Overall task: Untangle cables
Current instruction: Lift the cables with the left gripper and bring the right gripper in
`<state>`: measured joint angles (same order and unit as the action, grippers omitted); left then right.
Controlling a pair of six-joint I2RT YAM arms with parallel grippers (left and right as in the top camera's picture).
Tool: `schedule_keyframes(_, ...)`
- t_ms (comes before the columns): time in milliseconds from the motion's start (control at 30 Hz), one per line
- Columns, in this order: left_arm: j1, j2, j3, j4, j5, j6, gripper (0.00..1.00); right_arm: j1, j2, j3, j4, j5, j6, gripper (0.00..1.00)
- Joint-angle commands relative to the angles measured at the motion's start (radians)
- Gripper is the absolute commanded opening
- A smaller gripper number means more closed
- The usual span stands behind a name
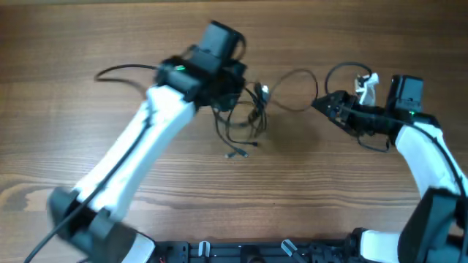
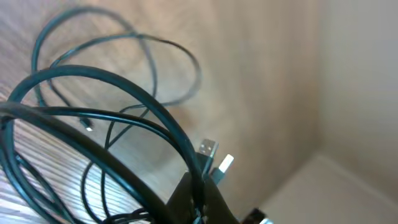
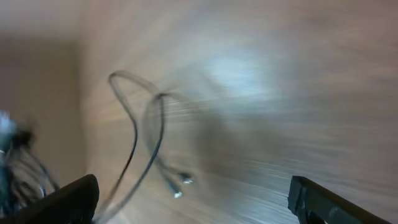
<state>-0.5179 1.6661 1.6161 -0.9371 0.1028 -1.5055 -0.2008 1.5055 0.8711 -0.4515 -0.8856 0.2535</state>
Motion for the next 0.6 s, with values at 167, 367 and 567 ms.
schedule_keyframes(167,0.206,-0.1,0.006,-0.007,0.045,0.063,0.04,0.257,-0.196,0.004,0.342,-0.295,0.013,0.76)
schedule_keyframes(367,0.415,-0.135,0.006,-0.065,0.072,0.089,0.04,0.325,-0.196,0.004,0.333,-0.252,0.045,0.04)
schedule_keyframes(567,0.589,-0.135,0.006,-0.066,0.159,0.093,0.04,0.401,-0.196,0.004,0.493,-0.164,0.176,0.41)
